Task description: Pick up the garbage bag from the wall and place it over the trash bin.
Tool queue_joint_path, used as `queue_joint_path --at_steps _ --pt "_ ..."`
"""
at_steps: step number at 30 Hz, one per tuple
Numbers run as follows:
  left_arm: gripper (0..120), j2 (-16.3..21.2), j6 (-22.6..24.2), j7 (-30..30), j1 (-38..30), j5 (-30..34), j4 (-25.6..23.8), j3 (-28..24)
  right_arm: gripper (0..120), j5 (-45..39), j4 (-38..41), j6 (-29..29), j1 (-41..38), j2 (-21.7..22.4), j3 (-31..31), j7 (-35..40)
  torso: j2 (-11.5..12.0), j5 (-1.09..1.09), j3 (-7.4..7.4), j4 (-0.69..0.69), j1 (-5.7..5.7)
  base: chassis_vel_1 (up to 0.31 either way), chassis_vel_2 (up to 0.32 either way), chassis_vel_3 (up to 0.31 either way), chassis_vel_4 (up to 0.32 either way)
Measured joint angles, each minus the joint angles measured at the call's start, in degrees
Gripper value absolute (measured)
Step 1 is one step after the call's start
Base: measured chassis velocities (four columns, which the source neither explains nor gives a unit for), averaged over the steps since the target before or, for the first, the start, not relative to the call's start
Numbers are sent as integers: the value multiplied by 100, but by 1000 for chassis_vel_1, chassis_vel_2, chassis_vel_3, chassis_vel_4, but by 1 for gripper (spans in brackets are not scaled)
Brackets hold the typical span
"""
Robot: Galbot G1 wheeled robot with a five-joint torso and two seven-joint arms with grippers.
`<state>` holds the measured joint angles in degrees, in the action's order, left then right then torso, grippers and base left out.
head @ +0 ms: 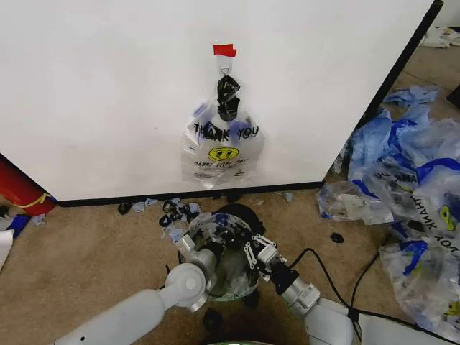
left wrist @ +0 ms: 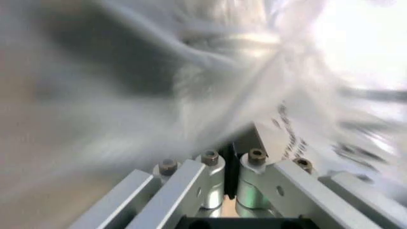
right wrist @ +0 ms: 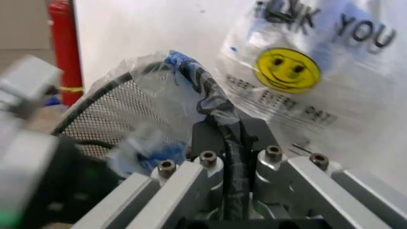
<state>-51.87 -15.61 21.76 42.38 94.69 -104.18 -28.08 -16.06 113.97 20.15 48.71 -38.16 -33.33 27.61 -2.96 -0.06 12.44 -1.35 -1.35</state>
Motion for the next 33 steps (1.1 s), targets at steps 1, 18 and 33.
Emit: queue_joint_path --at_steps 1,18,33 --pt "0 28 3 7 12 -1 -38 8 1 -25 -17 -2 10 -10 29 18 0 0 0 0 0 0 0 0 0" --pt "0 386 34 126 325 -109 -748 333 1 -915 -193 -191 297 -279 532 411 0 -1 0 -1 0 0 0 0 0" --pt "0 1469 153 -9 806 -105 -1723 1453 1 -2674 -11 -26 292 -697 551 437 0 -3 0 -1 0 0 0 0 0"
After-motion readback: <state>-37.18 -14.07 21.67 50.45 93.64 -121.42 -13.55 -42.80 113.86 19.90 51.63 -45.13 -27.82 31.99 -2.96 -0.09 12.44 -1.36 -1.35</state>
